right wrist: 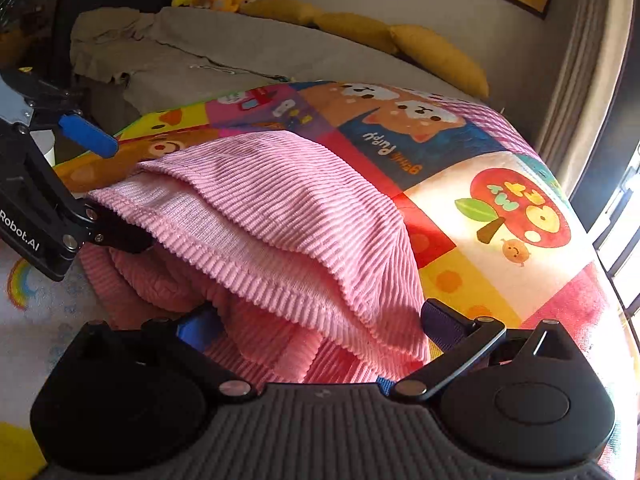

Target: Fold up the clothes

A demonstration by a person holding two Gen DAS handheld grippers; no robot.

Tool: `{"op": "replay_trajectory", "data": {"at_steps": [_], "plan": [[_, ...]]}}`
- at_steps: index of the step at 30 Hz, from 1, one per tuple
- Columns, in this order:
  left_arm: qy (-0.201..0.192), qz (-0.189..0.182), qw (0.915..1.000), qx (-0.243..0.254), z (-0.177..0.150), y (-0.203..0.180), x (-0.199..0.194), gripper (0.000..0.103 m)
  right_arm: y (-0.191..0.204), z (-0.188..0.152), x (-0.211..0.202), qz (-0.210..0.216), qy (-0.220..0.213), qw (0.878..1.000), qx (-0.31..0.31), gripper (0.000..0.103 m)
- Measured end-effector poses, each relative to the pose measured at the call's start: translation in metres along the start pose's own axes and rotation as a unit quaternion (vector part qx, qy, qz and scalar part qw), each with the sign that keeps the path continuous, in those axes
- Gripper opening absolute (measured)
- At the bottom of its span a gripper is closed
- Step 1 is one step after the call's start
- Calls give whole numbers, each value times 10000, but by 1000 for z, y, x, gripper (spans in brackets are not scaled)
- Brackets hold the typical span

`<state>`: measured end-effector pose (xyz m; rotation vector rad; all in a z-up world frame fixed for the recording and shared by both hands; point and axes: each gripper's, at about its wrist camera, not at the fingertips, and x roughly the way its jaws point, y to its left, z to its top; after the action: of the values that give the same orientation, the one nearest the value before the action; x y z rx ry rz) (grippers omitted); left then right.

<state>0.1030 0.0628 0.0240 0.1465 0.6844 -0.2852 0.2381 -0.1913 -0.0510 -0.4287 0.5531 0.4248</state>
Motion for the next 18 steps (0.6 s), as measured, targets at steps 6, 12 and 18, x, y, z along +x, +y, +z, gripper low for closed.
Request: {"op": "replay_trajectory", "data": {"at_steps": [6,12,18], "plan": [[241,-333,9970,-649,-12,-19,-10,103,-9,-21,-28,-41,132,9993,340,103],[589,-206,9962,-607,-30,-67,-18,103,-37,-60,-42,-468,778,9865,1361,103],[258,401,9962,-735,-37,-91,-10,103,-47,-78,-42,-686,512,9793,1834,103]]}}
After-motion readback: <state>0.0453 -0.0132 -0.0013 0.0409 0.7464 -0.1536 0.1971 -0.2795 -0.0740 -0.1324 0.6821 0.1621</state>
